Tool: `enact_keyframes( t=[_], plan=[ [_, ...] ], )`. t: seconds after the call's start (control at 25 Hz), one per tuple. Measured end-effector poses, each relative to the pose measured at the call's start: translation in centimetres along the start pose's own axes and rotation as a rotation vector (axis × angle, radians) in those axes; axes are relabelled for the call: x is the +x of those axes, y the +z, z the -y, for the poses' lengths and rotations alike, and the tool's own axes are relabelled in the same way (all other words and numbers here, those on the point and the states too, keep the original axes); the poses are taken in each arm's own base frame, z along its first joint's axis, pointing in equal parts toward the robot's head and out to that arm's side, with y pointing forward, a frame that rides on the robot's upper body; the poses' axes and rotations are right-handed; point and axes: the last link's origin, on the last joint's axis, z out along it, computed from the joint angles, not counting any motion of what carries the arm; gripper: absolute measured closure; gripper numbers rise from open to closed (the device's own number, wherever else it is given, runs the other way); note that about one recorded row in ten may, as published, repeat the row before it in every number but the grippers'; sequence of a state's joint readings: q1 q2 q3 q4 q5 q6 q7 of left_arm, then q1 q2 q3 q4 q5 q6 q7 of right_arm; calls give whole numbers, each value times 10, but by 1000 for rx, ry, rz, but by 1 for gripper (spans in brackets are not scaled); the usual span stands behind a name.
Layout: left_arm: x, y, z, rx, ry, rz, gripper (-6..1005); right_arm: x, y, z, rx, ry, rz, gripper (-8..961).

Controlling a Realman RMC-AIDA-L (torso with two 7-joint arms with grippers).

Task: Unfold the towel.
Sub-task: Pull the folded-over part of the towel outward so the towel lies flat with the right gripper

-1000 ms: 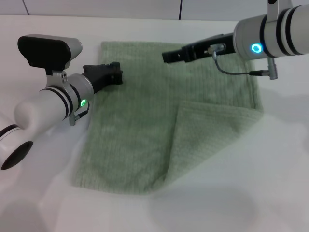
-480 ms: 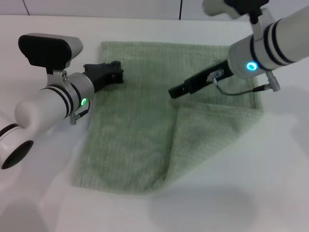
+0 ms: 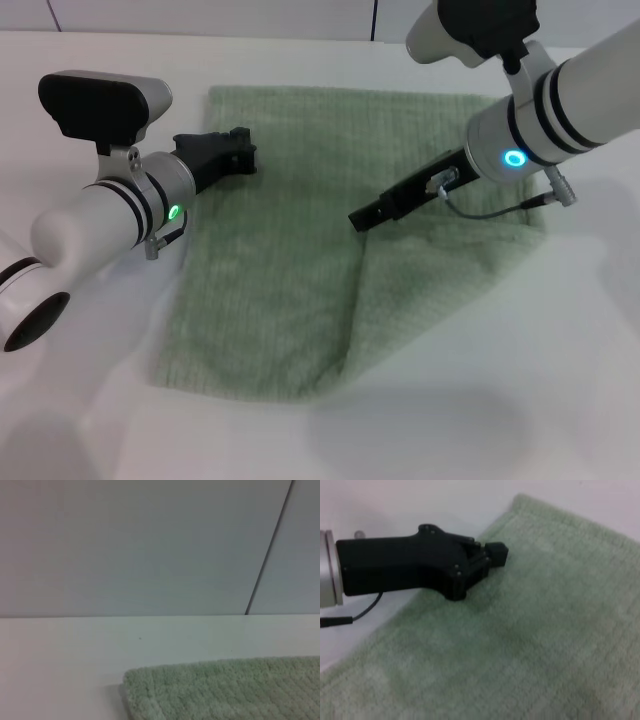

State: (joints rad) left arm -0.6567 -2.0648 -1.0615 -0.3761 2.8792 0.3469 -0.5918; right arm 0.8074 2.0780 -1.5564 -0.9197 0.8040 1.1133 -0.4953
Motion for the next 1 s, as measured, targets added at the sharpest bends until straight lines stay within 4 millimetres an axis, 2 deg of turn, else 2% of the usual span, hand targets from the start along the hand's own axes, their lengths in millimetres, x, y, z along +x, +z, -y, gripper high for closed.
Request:
enact_keyframes(
  t=[1.0],
  plan=[
    [-5,-1,1,11,-6,17,930,2,10,1,4,-22,-9,144]
  ],
)
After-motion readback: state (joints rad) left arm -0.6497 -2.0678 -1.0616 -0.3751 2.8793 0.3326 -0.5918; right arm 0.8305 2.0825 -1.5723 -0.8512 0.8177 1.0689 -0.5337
